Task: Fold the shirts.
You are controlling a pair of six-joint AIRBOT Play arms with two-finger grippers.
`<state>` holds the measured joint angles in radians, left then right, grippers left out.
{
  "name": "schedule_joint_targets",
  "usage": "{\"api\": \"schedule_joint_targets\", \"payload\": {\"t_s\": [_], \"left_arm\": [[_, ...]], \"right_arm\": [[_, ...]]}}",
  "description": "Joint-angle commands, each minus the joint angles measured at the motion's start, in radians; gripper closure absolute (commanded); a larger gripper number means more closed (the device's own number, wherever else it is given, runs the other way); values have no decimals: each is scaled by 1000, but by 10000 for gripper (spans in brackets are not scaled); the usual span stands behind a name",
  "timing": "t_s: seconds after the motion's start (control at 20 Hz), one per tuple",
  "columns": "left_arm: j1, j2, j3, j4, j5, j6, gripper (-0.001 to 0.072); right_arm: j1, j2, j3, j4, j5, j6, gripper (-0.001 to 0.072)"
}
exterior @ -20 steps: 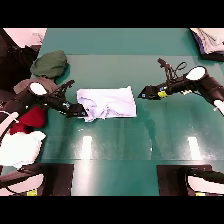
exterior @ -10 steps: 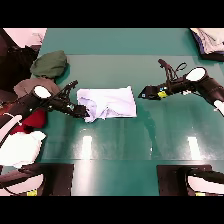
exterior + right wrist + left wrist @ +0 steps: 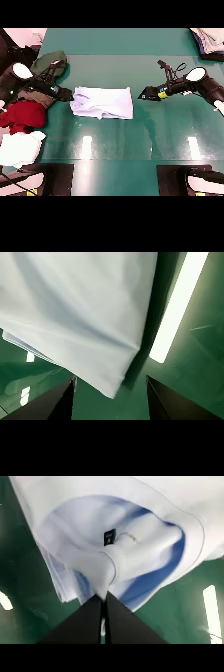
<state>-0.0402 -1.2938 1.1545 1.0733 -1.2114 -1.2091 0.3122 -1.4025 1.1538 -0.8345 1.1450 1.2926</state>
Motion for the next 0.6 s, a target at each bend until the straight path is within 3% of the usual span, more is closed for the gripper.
{"api": "schedule_joint_targets", "payload": {"t_s": [0.0, 0.05, 0.1, 0.15, 0.2, 0.25, 0.35, 0.4, 0.45, 0.5, 0.55], "left_arm": [[24, -1, 39, 103, -39, 12, 685], [24, -2, 39, 106, -52, 12, 684], [24, -2, 39, 106, -75, 11, 611], [24, -2, 39, 104, -101, -2, 284], [24, -2, 39, 103, -125, -24, 42], [24, -2, 39, 103, -135, -25, 35], [24, 2, 39, 96, -132, -34, 49], [24, 5, 40, 79, -130, -48, 209], [24, 5, 42, 39, -128, -47, 434], [24, 5, 42, -2, -119, -46, 603], [24, 5, 42, -49, -103, -35, 686]], "right_arm": [[-1, 0, 0, 0, 2, 2, 202], [-1, 0, 0, 0, 2, 10, 201], [-1, 0, 0, 0, 2, 23, 197], [0, 0, 0, 0, 2, 28, 175], [0, 0, -1, -1, 4, 34, 62], [0, -1, -1, -6, 3, 44, 31], [0, -1, -23, -5, -13, 60, 31], [0, -1, -59, 0, -39, 79, 31], [0, -2, -109, 23, -80, 86, 32], [0, -14, -153, 63, -119, 86, 32], [0, -40, -191, 130, -149, 80, 34]]}}
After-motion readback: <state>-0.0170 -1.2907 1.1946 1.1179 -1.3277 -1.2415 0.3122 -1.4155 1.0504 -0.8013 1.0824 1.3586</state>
